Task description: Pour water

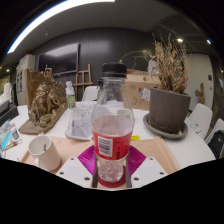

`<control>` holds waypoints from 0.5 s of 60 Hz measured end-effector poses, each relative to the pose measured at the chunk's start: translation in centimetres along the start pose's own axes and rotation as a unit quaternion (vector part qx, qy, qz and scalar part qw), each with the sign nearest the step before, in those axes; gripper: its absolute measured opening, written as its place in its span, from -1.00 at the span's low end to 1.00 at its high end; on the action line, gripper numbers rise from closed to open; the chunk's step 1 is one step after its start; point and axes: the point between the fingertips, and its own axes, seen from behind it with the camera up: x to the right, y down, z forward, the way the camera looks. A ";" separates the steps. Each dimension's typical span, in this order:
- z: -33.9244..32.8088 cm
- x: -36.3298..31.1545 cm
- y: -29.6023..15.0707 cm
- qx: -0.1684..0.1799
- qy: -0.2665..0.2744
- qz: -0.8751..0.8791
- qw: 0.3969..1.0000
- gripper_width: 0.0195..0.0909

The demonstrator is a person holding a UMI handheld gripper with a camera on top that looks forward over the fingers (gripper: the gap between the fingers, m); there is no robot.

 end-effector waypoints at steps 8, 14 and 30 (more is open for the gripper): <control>-0.3 0.3 0.4 -0.016 0.001 0.013 1.000 0.04; -1.6 0.5 0.6 -0.044 0.009 0.025 0.999 0.85; -12.3 -1.3 -1.5 -0.075 0.058 -0.013 0.995 0.85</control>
